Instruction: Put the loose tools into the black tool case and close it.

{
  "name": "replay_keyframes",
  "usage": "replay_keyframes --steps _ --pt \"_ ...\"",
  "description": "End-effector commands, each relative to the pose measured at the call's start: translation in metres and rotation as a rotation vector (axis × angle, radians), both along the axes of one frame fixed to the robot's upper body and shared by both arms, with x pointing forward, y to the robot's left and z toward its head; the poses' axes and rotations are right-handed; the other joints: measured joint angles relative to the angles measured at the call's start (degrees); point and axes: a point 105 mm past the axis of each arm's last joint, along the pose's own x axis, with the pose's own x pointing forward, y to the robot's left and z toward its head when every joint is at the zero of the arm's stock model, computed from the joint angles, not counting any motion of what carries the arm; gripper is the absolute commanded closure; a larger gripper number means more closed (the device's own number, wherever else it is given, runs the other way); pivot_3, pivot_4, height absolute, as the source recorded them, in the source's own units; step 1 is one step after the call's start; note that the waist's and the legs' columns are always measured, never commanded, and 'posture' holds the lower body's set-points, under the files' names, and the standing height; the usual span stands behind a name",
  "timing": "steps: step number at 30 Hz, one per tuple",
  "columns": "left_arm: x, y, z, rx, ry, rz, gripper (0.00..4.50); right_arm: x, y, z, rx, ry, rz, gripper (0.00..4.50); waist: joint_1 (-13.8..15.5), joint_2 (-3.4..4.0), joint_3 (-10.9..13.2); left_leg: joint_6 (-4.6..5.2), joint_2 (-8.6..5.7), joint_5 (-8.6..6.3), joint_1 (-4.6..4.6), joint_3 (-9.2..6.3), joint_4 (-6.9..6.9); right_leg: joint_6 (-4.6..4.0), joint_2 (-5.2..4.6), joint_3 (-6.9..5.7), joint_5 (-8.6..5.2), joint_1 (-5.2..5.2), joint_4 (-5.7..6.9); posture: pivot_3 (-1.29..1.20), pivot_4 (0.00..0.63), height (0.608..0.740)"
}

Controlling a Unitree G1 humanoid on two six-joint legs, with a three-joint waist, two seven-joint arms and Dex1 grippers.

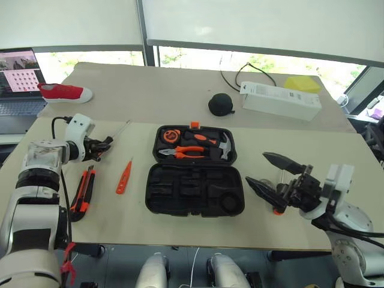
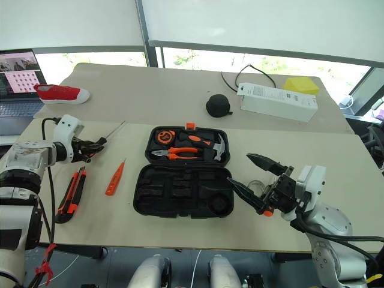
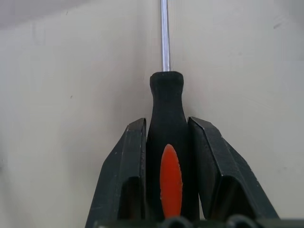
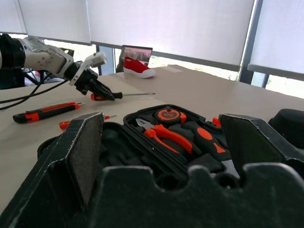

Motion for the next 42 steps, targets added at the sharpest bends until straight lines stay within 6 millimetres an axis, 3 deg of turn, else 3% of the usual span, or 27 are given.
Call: replay_keyframes --steps 1,3,8,11,15,23,30,35,36,40,42 --pt "-0.008 -0.026 0.058 -0.022 -0.259 -0.275 3.63 -0.007 -0.014 0.014 -0.040 -0.063 -0.045 0.00 0.1 0.00 0.0 0.00 0.00 0.00 0.00 0.00 0.01 0.00 -0.01 -0.01 0.00 0.00 0.00 0.00 0.150 0.740" --pt "-0.023 -0.056 0.067 0.045 -0.270 -0.520 3.63 -0.011 -0.025 0.012 -0.093 -0.052 -0.058 0.00 0.5 0.01 0.0 0.00 -0.01 0.00 -0.03 0.00 0.04 0.01 -0.04 -0.04 0.00 0.02 0.00 0.00 0.150 0.740" --pt "-0.057 -0.128 0.051 0.204 -0.145 -0.932 3.63 -0.019 -0.043 0.003 -0.226 -0.001 -0.040 0.00 1.0 0.07 0.0 0.00 -0.04 0.00 0.08 0.00 0.13 0.05 -0.07 -0.06 0.02 0.22 -0.04 0.00 0.150 0.740" --pt "-0.068 -0.167 0.036 0.262 -0.052 -0.995 3.63 -0.021 -0.052 -0.002 -0.256 0.036 -0.043 0.00 1.3 0.08 0.0 0.01 -0.04 0.00 0.04 -0.11 0.34 0.09 -0.06 -0.11 0.02 0.31 0.00 0.00 0.150 0.740" --pt "-0.078 -0.194 0.018 0.306 -0.005 -0.987 3.63 -0.020 -0.052 -0.003 -0.257 0.064 -0.053 0.00 0.6 0.12 0.0 0.02 -0.02 -0.01 0.02 -0.16 0.45 0.12 0.01 -0.08 0.04 0.29 0.06 0.00 0.150 0.740" --pt "-0.057 -0.202 -0.004 0.442 -0.025 -0.878 3.63 -0.019 -0.035 -0.004 -0.220 0.075 -0.035 0.00 0.2 0.21 0.0 0.04 -0.04 0.00 0.02 -0.27 0.66 0.15 0.03 -0.08 0.02 0.28 0.31 0.00 0.150 0.740" --pt "-0.059 -0.188 -0.018 0.540 0.044 -0.871 3.63 -0.018 -0.028 -0.006 -0.204 0.084 -0.025 0.00 0.3 0.22 0.0 0.04 -0.04 -0.01 0.00 -0.27 0.79 0.16 0.02 -0.08 0.01 0.29 0.38 0.00 0.150 0.740" --pt "-0.058 -0.189 -0.019 0.514 0.040 -0.859 3.63 -0.019 -0.026 -0.008 -0.198 0.096 -0.019 0.00 0.3 0.22 0.0 0.04 -0.04 -0.01 0.01 -0.28 0.79 0.16 0.02 -0.08 0.01 0.29 0.41 0.00 0.150 0.740" --pt "-0.058 -0.191 -0.018 0.493 0.032 -0.855 2.61 -0.019 -0.025 -0.008 -0.197 0.098 -0.018 0.00 0.3 0.22 0.0 0.04 -0.04 -0.01 0.01 -0.28 0.79 0.16 0.02 -0.08 0.01 0.29 0.41 0.00 0.150 0.740" --pt "-0.060 -0.214 0.006 0.321 -0.125 -0.917 1.23 -0.020 -0.023 -0.009 -0.188 0.104 -0.006 0.00 1.0 0.23 0.0 0.05 -0.04 0.00 -0.02 -0.31 0.91 0.16 0.01 -0.10 0.01 0.30 0.46 0.00 0.150 0.740" --pt "-0.058 -0.215 0.014 0.282 -0.170 -0.897 1.02 -0.021 -0.023 -0.009 -0.182 0.110 -0.001 0.00 1.1 0.23 0.0 0.05 -0.04 0.00 -0.04 -0.31 0.94 0.16 0.01 -0.11 0.01 0.30 0.45 0.00 0.150 0.740"
